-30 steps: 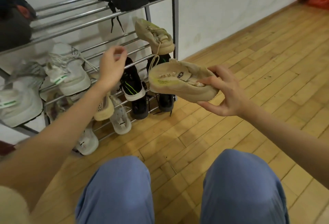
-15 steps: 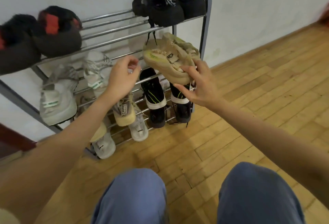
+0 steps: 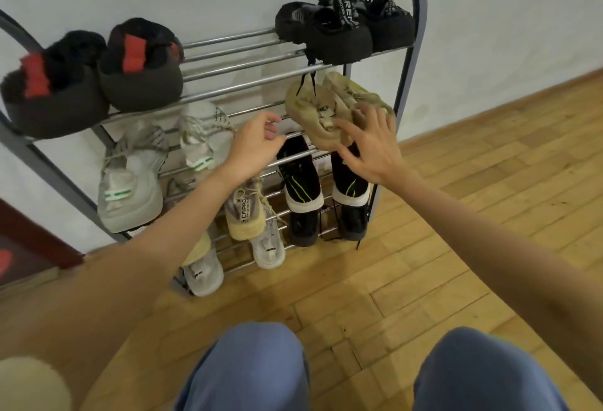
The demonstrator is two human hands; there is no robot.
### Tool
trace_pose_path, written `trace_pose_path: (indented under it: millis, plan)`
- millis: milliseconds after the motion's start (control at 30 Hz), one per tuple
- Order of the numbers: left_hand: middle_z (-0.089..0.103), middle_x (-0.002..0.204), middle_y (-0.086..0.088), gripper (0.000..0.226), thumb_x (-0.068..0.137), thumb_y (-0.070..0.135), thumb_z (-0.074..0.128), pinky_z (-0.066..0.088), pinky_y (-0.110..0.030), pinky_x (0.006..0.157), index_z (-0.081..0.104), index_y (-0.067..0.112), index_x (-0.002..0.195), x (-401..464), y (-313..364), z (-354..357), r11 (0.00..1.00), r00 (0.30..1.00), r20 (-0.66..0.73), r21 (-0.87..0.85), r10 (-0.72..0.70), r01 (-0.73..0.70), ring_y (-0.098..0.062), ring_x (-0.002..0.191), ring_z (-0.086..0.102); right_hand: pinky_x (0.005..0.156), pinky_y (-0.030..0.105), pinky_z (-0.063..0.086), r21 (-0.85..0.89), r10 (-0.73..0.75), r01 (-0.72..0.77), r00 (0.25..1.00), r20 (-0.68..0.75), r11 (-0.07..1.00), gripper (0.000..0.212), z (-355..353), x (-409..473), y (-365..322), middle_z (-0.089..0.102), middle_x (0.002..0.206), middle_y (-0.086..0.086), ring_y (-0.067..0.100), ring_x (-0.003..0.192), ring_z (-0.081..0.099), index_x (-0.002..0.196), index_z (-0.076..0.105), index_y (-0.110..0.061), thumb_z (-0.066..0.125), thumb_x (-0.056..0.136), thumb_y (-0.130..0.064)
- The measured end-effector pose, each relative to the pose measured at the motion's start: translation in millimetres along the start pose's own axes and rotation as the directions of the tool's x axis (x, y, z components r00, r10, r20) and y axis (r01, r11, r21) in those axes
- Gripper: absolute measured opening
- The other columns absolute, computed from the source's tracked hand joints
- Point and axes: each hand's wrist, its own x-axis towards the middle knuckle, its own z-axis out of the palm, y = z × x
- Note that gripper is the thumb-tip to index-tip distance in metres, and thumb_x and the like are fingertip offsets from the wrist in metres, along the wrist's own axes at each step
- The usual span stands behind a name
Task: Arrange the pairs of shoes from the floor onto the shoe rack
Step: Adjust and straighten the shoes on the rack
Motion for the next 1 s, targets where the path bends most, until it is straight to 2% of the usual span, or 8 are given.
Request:
trace_pose_path:
  millis: [100,167,267,367,567,733,867,1000]
  plan:
    - [0.059,0.119,-0.007,0.046,0.087,0.023,0.064,0.047,-0.027,0.087,0.051,0.018,0.131,6.0,9.5,19.7,1.000,0.997,0.069,-0.018,0.016,-0.015,-0.015,0.099,0.058,0.102,0.045,0.028,0.029,0.114,-0.113,0.993,-0.041,0.993,0.052,-9.1,-3.7,16.1,0.035,0.142,0.020,0.037,0.129,0.032,0.140,0.043,-0.024,0.048,0.091,-0.040]
    - [0.055,0.131,-0.007,0.058,0.086,0.028,0.067,0.047,-0.030,0.093,0.044,0.021,0.139,10.0,16.8,33.5,0.999,0.993,0.113,-0.024,0.036,-0.034,-0.019,0.110,0.057,0.107,0.049,0.026,0.072,0.202,-0.202,0.979,0.006,0.977,0.057,-12.4,-5.1,27.4,0.028,0.147,0.022,0.039,0.136,0.026,0.143,0.039,-0.026,0.053,0.088,-0.036]
    - [0.047,0.144,-0.004,0.074,0.081,0.038,0.071,0.043,-0.039,0.104,0.038,0.021,0.144,16.7,19.1,53.1,0.998,0.983,0.173,0.009,0.058,-0.061,-0.021,0.127,0.048,0.110,0.053,0.032,0.211,0.202,-0.221,0.973,0.108,0.952,0.051,-11.1,-9.2,42.3,0.030,0.145,0.022,0.040,0.135,0.031,0.140,0.046,-0.023,0.060,0.091,-0.027]
    - [0.049,0.143,-0.004,0.083,0.075,0.042,0.075,0.042,-0.038,0.106,0.037,0.019,0.146,20.3,16.7,70.0,0.999,0.988,0.149,-0.013,0.031,-0.029,-0.020,0.129,0.048,0.109,0.047,0.038,0.289,0.207,-0.234,0.971,0.120,0.929,0.048,-9.9,-7.2,51.1,0.034,0.145,0.018,0.036,0.132,0.038,0.139,0.049,-0.019,0.062,0.093,-0.019]
    - [0.059,0.130,-0.007,0.073,0.073,0.036,0.078,0.047,-0.036,0.100,0.048,0.014,0.136,24.4,20.2,87.4,0.998,1.000,-0.007,-0.053,0.014,-0.015,-0.022,0.120,0.056,0.106,0.042,0.042,0.328,0.236,-0.260,0.965,0.112,0.908,0.046,-8.9,-0.6,57.2,0.039,0.145,0.016,0.033,0.130,0.043,0.138,0.051,-0.015,0.060,0.093,-0.017]
    - [0.063,0.118,-0.005,0.056,0.075,0.032,0.077,0.048,-0.027,0.085,0.054,0.012,0.121,25.2,27.7,93.8,0.999,0.999,-0.039,-0.036,0.025,-0.027,-0.019,0.107,0.059,0.105,0.039,0.040,0.307,0.232,-0.255,0.967,0.108,0.917,0.045,-8.8,-1.0,58.2,0.041,0.143,0.016,0.032,0.129,0.044,0.136,0.053,-0.014,0.062,0.093,-0.020]
    - [0.063,0.112,-0.005,0.052,0.076,0.034,0.076,0.040,-0.021,0.075,0.054,0.008,0.115,24.5,31.2,94.8,0.999,0.998,-0.045,-0.008,0.049,-0.049,-0.012,0.095,0.055,0.101,0.039,0.042,0.278,0.252,-0.275,0.961,0.115,0.920,0.045,-11.3,-0.3,52.7,0.041,0.143,0.016,0.033,0.127,0.047,0.136,0.053,-0.013,0.062,0.093,-0.020]
    - [0.061,0.122,-0.008,0.056,0.082,0.035,0.071,0.040,-0.022,0.078,0.049,0.008,0.126,21.6,37.0,90.2,0.996,0.998,0.010,0.057,0.061,-0.061,-0.020,0.107,0.058,0.106,0.046,0.041,0.247,0.288,-0.313,0.948,0.132,0.917,0.047,-8.4,-1.4,42.9,0.033,0.152,0.016,0.036,0.136,0.038,0.140,0.047,-0.016,0.057,0.094,-0.017]
